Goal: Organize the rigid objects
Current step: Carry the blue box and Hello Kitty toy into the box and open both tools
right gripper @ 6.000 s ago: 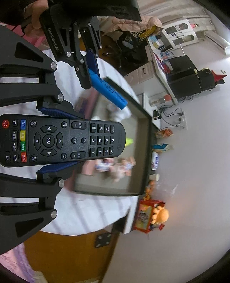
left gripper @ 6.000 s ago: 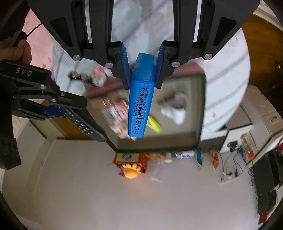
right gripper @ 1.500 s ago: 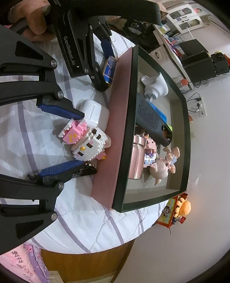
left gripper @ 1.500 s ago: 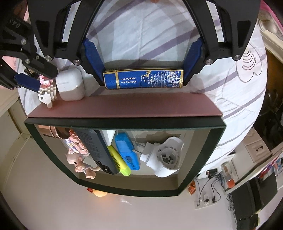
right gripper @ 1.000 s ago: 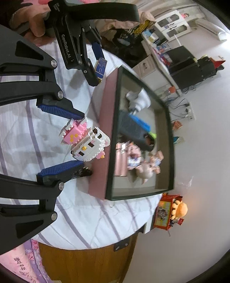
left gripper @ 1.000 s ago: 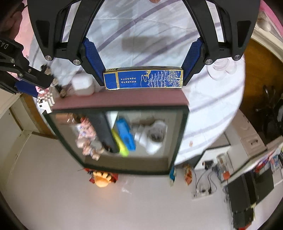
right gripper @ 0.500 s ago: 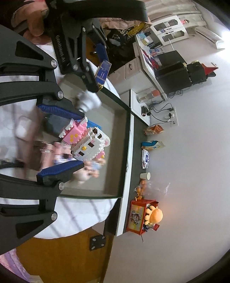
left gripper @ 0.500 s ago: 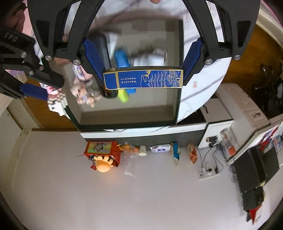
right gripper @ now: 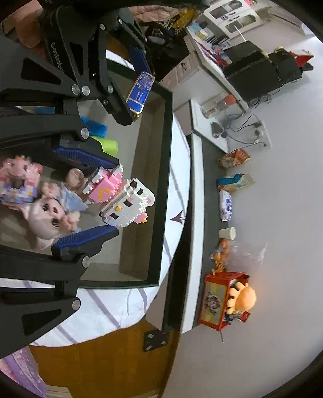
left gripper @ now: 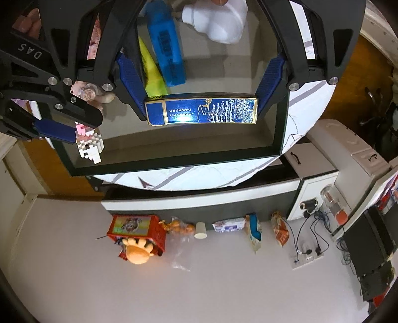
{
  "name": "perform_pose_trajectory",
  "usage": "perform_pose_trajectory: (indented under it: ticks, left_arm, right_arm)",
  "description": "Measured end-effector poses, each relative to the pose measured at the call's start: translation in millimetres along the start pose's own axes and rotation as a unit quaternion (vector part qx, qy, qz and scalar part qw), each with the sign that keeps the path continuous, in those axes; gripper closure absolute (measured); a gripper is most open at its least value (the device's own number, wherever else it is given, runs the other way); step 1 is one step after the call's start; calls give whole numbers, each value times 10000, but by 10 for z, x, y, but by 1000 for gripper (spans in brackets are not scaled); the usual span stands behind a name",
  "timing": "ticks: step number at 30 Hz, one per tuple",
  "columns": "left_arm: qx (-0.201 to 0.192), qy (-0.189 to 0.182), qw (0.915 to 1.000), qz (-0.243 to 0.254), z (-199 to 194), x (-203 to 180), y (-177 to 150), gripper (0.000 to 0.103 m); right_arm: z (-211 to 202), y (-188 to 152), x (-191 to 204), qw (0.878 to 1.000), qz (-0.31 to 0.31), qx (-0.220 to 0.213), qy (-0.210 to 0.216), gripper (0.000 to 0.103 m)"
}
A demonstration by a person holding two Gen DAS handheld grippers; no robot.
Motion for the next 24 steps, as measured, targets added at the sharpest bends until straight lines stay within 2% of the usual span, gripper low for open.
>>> perform_pose_trajectory:
  ticks: [5,7,10,17,24]
  left_arm:
    - [65,127,9999,-1,53,18,-8,14]
    - [56,131,9999,-68,22,60,-19,6]
    - [-26,88,9999,-131,-74,99,-39,0]
    - [-351,81,9993,-130,-557,44,-163,0]
    - [-647,17,9977,-177,-1134,-48,-475,0]
  right_arm:
    - [13,-11,-2,10000,32,22,-81,49]
    - [-12,-6,-14,9999,83,-35,-81,39]
    - [-122,-9,-34,9996,209,-195,-45,24]
    - [-543,-142,91,9982,153,-569,70,23]
    - [-1158,-507,122,9949,145,-992,75,23]
Point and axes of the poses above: each gripper's, at about its wrist camera, not at the fingertips, and z roughly the way its jaws point, x to its left, y to its top, the point moved 3 cm from there along z, roughly the way its jaws point, and after that the axes turned 10 degrees about z, right-handed, at the moved point
